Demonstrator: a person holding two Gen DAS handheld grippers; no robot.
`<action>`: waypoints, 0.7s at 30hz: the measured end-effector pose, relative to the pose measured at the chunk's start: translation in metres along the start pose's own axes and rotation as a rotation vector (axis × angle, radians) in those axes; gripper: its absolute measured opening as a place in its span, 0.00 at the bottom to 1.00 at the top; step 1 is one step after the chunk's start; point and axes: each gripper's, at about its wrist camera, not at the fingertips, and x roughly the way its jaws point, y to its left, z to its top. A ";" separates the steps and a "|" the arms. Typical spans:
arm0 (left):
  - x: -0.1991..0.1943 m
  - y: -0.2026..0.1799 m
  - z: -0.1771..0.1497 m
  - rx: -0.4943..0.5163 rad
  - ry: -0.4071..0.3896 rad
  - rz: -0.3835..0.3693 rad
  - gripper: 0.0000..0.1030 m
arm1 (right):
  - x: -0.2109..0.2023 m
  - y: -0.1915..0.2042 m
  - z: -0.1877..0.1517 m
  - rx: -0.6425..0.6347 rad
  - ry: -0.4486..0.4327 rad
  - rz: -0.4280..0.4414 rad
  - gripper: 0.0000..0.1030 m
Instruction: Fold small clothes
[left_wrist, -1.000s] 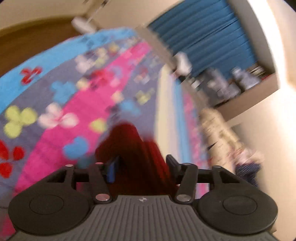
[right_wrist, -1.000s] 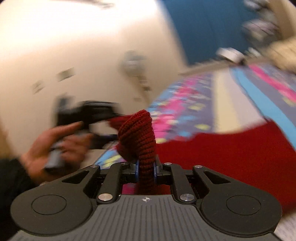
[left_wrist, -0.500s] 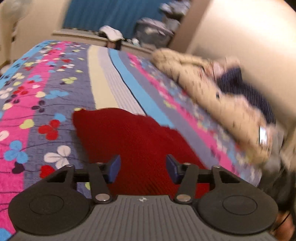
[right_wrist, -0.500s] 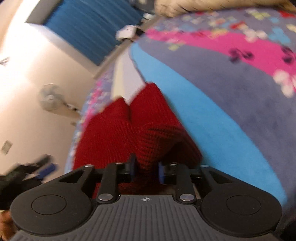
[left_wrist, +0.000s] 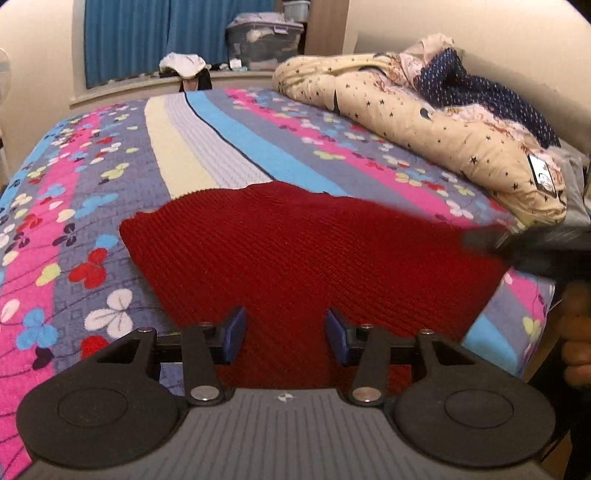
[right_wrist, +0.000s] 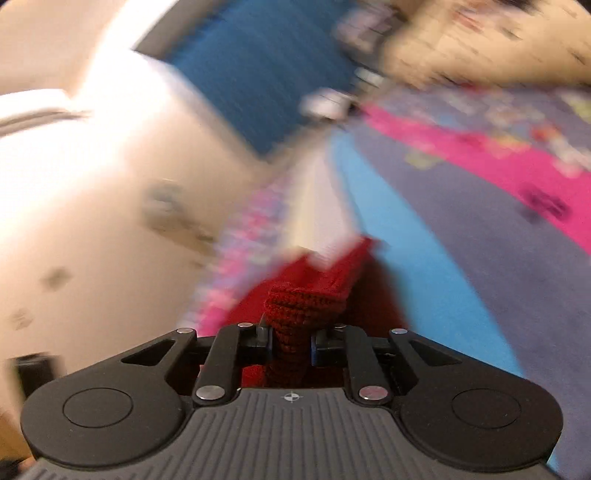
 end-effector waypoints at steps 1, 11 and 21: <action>0.004 -0.007 -0.004 0.044 0.021 0.005 0.51 | 0.010 -0.014 -0.004 0.057 0.055 -0.073 0.17; 0.002 -0.017 -0.011 0.142 0.006 0.080 0.53 | -0.009 0.003 -0.005 -0.072 0.064 -0.137 0.39; 0.004 -0.044 -0.029 0.343 0.055 0.042 0.53 | 0.007 -0.023 -0.004 -0.217 0.124 -0.357 0.00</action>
